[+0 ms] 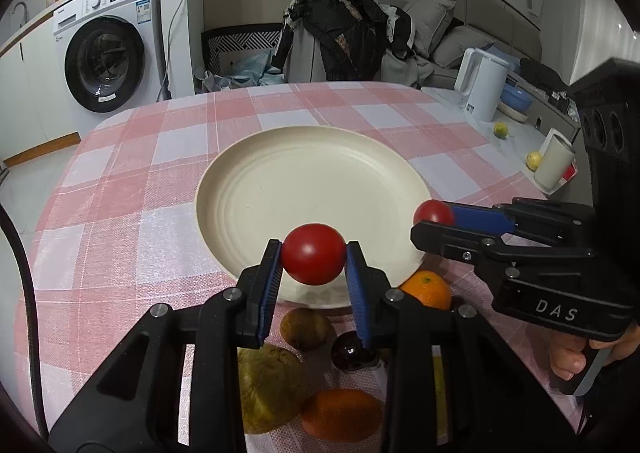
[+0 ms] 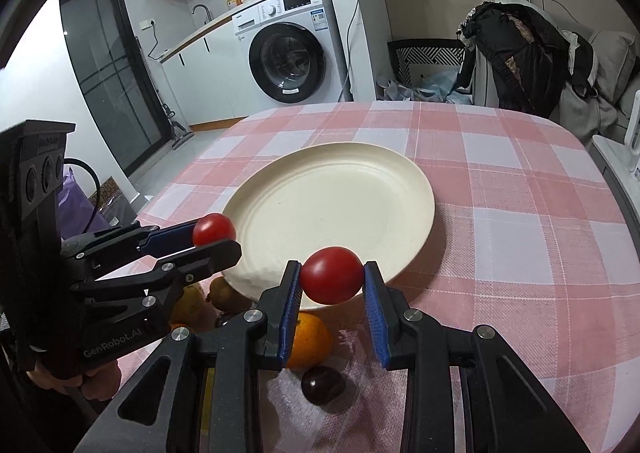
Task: Organize fruits
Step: 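Carry both tomatoes onto the cream plate and open both tools, then withdraw both open tools from the plate toward the loose fruit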
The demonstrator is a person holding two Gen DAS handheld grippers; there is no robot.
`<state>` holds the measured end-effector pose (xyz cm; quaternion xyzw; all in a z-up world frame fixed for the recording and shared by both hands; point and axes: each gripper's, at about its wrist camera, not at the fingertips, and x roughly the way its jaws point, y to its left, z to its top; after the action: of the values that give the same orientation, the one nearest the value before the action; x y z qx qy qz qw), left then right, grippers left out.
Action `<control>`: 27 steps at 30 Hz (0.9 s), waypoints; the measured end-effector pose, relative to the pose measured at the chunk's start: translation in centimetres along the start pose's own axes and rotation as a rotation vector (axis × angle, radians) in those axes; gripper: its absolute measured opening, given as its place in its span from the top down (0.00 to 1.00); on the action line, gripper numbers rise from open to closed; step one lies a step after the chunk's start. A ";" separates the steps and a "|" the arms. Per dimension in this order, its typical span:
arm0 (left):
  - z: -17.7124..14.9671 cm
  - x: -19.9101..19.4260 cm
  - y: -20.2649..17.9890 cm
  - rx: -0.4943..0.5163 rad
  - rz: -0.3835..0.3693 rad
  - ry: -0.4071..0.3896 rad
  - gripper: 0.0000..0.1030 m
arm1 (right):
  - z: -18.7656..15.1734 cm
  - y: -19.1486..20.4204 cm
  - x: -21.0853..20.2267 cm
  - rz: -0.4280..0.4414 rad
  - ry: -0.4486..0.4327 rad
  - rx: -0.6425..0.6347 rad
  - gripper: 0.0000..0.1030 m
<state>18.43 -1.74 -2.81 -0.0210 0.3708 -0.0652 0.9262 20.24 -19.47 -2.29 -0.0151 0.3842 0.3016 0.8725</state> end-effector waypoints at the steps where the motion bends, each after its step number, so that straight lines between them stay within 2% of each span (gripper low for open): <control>1: 0.0 0.2 0.0 0.001 0.000 0.005 0.72 | 0.1 -0.1 0.2 0.000 0.002 0.003 0.69; 8: -0.4 1.4 0.8 -0.042 -0.005 0.046 0.72 | -0.1 -0.2 1.1 -0.002 0.020 0.003 0.69; 14: -0.8 0.0 1.4 -0.060 -0.007 0.000 0.69 | -0.1 -0.1 1.1 0.004 0.025 0.003 0.68; 17: -1.1 -1.5 1.2 -0.044 0.013 -0.028 0.50 | -0.3 0.0 0.5 0.002 0.012 -0.007 0.62; 19: -1.5 -2.8 1.0 -0.032 0.036 -0.054 0.35 | -0.3 0.1 -0.2 -0.006 -0.001 -0.015 0.61; 20: -1.6 -3.6 1.0 -0.027 0.043 -0.064 0.30 | -0.4 0.1 -0.6 -0.013 -0.007 -0.021 0.58; 21: -1.8 -4.2 0.9 -0.022 0.054 -0.075 0.20 | -0.4 0.2 -1.0 -0.019 -0.017 -0.024 0.52; 23: -2.3 -5.8 0.9 -0.019 0.063 -0.106 0.18 | -0.6 0.2 -1.9 -0.023 -0.038 -0.030 0.44; 24: -2.5 -6.7 0.9 -0.020 0.058 -0.124 0.15 | -0.7 0.3 -2.5 -0.021 -0.050 -0.034 0.34; 25: -2.8 -7.4 1.0 -0.022 0.059 -0.132 0.07 | -0.8 0.4 -2.9 -0.019 -0.059 -0.035 0.28; 26: -3.1 -8.1 1.0 -0.028 0.064 -0.140 0.01 | -1.0 0.4 -3.3 -0.017 -0.070 -0.036 0.16; 27: -3.4 -8.7 1.1 -0.031 0.067 -0.150 0.01 | -1.2 0.4 -3.8 -0.016 -0.083 -0.034 0.07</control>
<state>9.95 0.55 0.60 -0.0277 0.3018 -0.0266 0.9526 17.26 -21.38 -0.43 -0.0204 0.3423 0.3012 0.8898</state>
